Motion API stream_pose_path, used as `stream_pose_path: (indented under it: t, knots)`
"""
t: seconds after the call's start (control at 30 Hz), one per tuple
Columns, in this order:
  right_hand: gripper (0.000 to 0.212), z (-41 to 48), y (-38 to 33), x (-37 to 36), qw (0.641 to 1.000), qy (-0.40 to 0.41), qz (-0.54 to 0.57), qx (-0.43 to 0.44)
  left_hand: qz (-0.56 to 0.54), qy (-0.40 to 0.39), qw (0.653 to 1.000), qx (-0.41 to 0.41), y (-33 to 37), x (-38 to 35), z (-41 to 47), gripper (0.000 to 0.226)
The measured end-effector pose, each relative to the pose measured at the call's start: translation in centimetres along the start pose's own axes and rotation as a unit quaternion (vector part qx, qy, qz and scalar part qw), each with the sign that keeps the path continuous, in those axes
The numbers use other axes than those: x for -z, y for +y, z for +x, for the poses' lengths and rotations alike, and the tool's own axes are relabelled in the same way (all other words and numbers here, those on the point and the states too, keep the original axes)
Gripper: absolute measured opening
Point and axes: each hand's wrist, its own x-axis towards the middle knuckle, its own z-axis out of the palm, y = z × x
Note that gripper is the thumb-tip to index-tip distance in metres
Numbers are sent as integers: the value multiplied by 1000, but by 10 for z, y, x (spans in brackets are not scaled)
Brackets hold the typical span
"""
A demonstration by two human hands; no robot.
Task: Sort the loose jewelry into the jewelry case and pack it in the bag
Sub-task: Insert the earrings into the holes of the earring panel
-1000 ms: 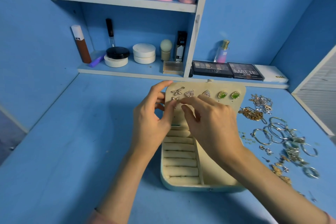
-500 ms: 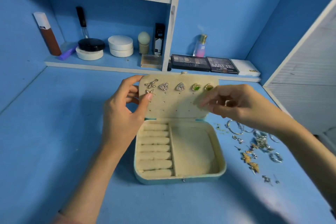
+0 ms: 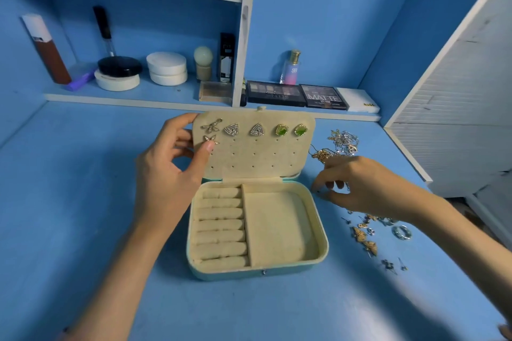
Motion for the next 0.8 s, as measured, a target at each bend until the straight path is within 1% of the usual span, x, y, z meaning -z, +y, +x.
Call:
stream_pose_path:
  t: [0.3,0.8]
  knots:
    - [12,1,-2,-6,1000,-4,-15,20,5,2,1000,-5,1,0,0,34]
    - [9,2,1,-13,999,3,-19,-47,8,2,1000,0,0,0,0,34]
